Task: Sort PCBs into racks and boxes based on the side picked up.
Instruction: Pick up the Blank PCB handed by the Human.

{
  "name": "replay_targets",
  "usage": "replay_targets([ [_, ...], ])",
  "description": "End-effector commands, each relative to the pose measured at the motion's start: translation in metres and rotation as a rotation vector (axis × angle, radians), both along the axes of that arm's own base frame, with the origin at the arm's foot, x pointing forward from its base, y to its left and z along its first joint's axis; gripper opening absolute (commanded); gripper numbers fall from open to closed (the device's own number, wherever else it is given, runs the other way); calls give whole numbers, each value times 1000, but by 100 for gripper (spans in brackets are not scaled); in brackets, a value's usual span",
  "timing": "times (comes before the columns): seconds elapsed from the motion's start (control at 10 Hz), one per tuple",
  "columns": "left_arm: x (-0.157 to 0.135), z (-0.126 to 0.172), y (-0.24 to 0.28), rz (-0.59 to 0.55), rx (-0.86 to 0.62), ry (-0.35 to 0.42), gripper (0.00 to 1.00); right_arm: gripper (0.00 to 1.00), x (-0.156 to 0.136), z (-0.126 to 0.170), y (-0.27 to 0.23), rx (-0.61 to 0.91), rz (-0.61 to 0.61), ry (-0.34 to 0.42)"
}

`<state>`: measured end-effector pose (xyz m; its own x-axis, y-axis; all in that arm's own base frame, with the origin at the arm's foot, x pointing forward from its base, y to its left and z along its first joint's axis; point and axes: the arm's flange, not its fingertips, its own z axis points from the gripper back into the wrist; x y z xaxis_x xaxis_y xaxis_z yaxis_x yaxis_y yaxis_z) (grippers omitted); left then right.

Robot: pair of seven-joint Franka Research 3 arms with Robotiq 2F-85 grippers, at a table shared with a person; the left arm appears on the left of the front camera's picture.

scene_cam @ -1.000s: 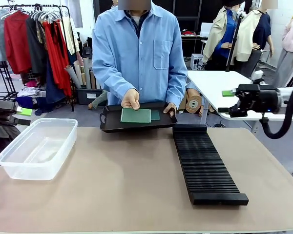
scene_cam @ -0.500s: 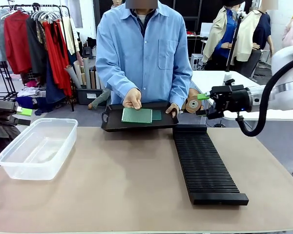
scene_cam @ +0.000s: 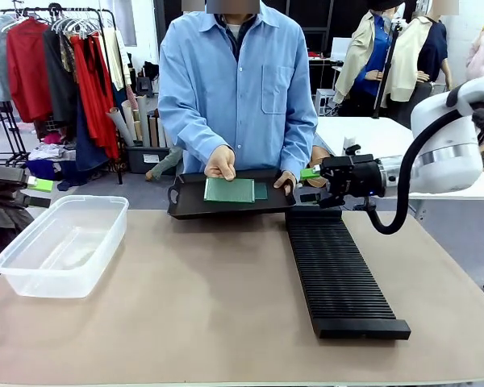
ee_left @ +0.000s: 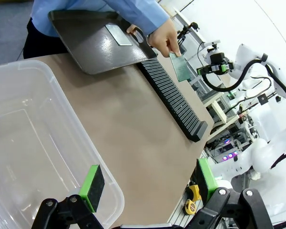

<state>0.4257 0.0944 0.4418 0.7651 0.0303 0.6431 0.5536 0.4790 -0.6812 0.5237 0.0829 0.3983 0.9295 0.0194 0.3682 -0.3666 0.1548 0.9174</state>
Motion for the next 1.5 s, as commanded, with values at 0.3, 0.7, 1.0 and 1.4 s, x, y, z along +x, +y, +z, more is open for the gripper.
replay_targets([
  [0.3, 0, 1, 0, 3, -3, -4, 100, 100, 25, -28, 28, 110, -39, -29],
  [0.7, 0, 1, 0, 3, -3, -4, 100, 100, 43, -33, 57, 142, -11, -31],
  [1.0, 0, 1, 0, 3, -3, -4, 100, 100, 52, -38, 76, 153, 37, -16],
  [1.4, 0, 1, 0, 3, -3, -4, 100, 100, 67, -47, 97, 158, 85, -4],
])
